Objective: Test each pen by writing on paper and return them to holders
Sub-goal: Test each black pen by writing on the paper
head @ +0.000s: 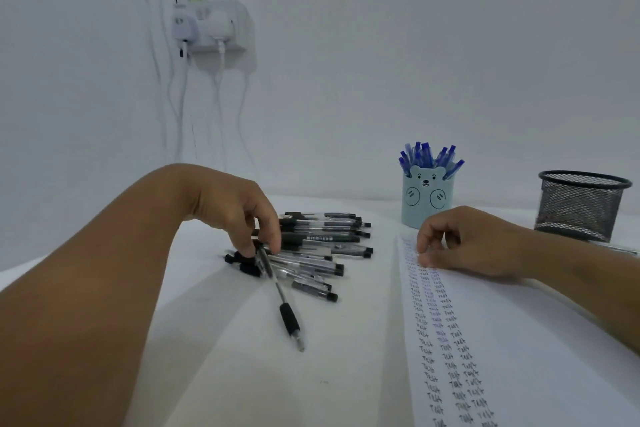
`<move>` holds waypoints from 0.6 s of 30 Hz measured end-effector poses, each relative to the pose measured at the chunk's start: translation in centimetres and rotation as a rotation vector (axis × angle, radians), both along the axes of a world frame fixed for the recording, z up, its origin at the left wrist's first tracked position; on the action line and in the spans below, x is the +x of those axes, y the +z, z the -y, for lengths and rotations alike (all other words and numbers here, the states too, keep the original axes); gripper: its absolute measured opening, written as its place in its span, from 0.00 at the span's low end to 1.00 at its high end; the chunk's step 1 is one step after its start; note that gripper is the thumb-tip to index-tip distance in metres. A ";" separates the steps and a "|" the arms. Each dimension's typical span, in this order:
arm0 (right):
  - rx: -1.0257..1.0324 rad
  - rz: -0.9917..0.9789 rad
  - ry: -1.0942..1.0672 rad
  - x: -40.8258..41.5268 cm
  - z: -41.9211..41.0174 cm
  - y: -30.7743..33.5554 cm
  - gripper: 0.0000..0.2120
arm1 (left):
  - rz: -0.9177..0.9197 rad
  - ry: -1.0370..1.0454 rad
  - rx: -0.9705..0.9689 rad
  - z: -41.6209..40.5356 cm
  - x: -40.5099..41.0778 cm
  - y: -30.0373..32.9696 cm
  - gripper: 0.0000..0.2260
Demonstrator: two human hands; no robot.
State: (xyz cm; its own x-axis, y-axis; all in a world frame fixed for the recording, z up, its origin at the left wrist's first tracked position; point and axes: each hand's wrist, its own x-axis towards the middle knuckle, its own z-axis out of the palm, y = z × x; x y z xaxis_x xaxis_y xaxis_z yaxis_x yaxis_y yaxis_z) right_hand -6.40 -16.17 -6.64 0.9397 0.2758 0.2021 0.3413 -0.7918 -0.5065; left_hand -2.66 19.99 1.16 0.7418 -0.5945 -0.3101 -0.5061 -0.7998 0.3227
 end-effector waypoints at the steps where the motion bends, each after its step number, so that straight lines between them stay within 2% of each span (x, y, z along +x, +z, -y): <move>1: 0.003 0.000 0.002 0.0 0.0 0.0 0.07 | -0.001 0.010 0.037 0.1 0.0 0.0 0.11; 4: 0.002 0.001 0.013 0.2 -0.2 -0.1 0.07 | 0.005 0.007 0.069 0.1 0.3 -0.2 0.10; 7: 0.005 0.000 0.014 0.2 -0.3 -0.1 0.07 | -0.016 -0.014 -0.088 -0.7 0.6 -0.6 0.10; 9: 0.001 -0.001 0.013 0.2 -0.4 0.0 0.07 | -0.069 -0.029 -0.312 -1.1 0.8 -0.8 0.05; 10: -0.006 -0.001 0.014 0.2 -0.5 0.0 0.07 | -0.098 -0.043 -0.445 -1.0 0.9 -1.0 0.06; 12: -0.020 0.001 0.013 0.3 -0.4 0.0 0.07 | -0.182 -0.074 -0.732 0.1 0.8 -1.4 0.12; 14: -0.030 0.006 0.008 0.3 -0.4 0.0 0.08 | -0.345 -0.076 -1.075 2.6 0.2 -2.0 0.15; 16: -0.031 0.009 0.001 0.3 -0.4 0.0 0.08 | -0.530 0.038 -1.400 5.8 -0.9 -2.3 0.12; 18: -0.028 0.014 -0.003 0.3 -0.4 0.0 0.09 | -0.640 0.131 -1.606 8.7 -2.1 -2.4 0.16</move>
State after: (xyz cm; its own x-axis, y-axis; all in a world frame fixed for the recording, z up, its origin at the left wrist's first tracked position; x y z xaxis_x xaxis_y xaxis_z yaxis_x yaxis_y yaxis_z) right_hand -6.12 -15.75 -6.68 0.9376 0.2791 0.2072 0.3460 -0.8067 -0.4791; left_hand -4.80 11.31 -1.22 0.8124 -0.5306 0.2419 0.0461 0.4720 0.8804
